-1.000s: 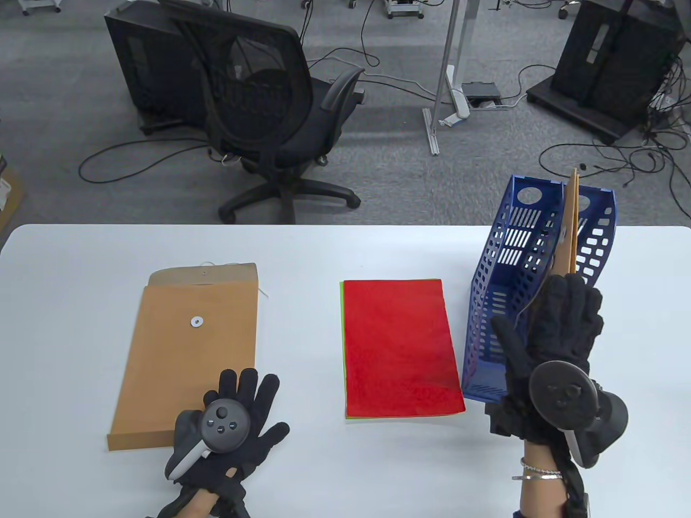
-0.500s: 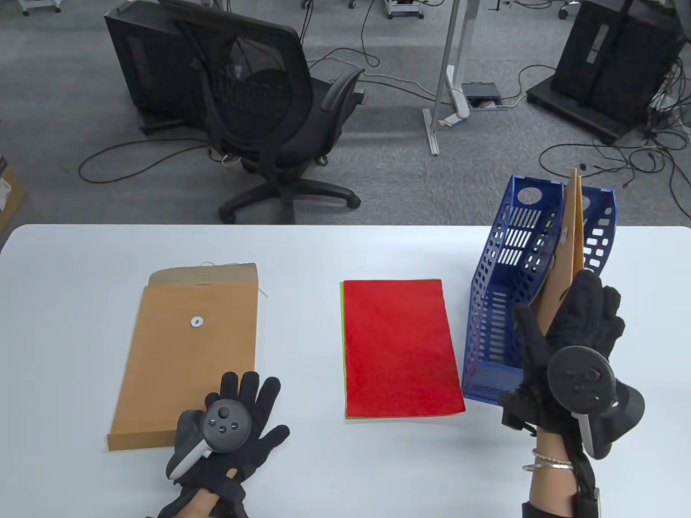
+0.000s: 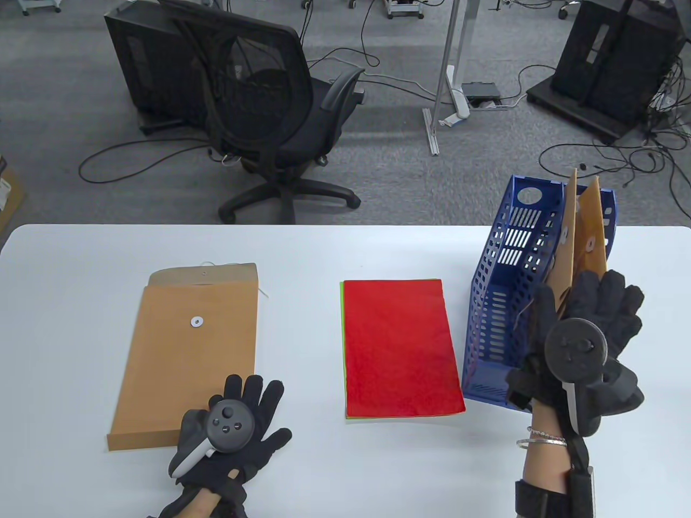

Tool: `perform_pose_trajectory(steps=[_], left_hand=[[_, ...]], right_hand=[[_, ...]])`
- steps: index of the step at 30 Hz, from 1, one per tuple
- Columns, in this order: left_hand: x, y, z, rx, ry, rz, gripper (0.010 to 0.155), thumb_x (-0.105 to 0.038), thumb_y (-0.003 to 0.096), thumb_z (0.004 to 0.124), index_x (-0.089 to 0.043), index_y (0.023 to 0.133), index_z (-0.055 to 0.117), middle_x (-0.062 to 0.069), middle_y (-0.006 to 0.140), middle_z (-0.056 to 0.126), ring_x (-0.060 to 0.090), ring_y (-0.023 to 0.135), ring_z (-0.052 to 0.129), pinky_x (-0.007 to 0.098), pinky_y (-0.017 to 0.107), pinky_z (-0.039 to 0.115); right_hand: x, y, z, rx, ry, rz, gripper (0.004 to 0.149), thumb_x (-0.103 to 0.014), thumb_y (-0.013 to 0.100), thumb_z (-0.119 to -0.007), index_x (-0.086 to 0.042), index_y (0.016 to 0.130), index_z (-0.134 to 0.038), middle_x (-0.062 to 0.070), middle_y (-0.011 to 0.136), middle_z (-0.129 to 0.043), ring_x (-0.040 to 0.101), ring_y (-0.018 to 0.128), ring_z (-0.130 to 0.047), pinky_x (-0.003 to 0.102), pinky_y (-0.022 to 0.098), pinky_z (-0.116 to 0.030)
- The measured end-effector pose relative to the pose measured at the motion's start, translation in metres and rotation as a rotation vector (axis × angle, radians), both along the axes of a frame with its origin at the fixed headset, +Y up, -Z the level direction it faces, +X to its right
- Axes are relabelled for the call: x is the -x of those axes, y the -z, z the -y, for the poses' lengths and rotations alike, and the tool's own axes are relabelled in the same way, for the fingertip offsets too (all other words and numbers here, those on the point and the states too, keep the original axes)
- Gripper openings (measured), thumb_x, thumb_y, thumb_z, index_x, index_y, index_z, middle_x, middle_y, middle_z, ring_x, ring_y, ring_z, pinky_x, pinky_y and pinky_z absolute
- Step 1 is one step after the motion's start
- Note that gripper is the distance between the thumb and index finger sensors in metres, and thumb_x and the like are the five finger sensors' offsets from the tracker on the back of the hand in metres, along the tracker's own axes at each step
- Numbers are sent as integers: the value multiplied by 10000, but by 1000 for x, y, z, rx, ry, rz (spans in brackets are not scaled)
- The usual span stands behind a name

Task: Pull cardstock from document pouches and stack

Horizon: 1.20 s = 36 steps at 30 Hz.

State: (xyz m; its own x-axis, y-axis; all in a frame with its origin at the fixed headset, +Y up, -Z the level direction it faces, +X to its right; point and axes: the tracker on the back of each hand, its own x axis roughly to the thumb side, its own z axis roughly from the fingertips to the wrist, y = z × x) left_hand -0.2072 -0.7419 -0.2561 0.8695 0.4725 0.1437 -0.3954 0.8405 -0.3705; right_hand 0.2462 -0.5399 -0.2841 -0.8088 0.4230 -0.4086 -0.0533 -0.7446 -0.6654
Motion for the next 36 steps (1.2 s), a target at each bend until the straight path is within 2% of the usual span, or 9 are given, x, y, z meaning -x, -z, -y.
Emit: perform_pose_trajectory(steps=[6,12,14,17,20,26,30,36], left_hand=[[0,0,0,0,-8,2,768,-638,508,555,-458,1063,54,-18,1200,12,241,1010,-164,507,680,-17],[-1,0,1,7,-7,16,766,-636,510,554,-457,1063,55,-14,1200,13,243,1010,-163,508,679,-16],[-1,0,1,6,-10,18,766,-637,509,553,-456,1063,55,-13,1200,13,244,1009,-162,508,679,-16],[-1,0,0,3,-14,16,767,-637,510,553,-456,1064,55,-13,1200,15,244,1010,-162,508,679,-16],[-2,1,1,8,-16,19,766,-636,511,553,-454,1065,55,-10,1200,14,246,1010,-162,508,678,-15],[-2,1,1,10,-5,17,766,-636,511,552,-454,1064,55,-9,1201,19,246,1013,-155,504,680,-13],[-2,1,1,12,-6,17,767,-636,511,552,-455,1063,52,-7,1203,19,250,1016,-152,507,679,-13],[-3,1,2,16,-5,20,768,-637,511,552,-457,1060,46,-3,1204,23,260,1022,-142,513,676,-13]], right_hand=[[9,9,-2,25,-76,41,508,-411,553,-682,-176,1003,-700,69,1119,-560,351,1035,-471,509,736,-437],[10,13,-3,37,-94,85,472,-372,558,-671,-171,983,-710,65,1109,-569,350,1027,-495,508,732,-460],[10,14,-4,16,-108,97,446,-341,554,-673,-164,958,-739,66,1086,-615,347,1008,-554,506,722,-504],[12,11,-10,-42,-149,107,420,-320,549,-672,-153,918,-783,98,1019,-730,361,929,-716,506,666,-653],[12,10,-14,-118,-124,55,420,-317,560,-648,-145,925,-764,121,982,-776,361,869,-809,494,617,-739],[18,5,-23,-258,-124,20,427,-309,578,-577,-138,954,-686,134,963,-768,346,834,-851,474,603,-765],[23,2,-37,-358,-99,-62,428,-313,584,-557,-141,961,-662,128,937,-782,320,798,-893,429,574,-822],[39,-10,-65,-480,-135,-92,424,-310,584,-546,-139,959,-646,132,913,-775,272,729,-952,352,506,-899]])
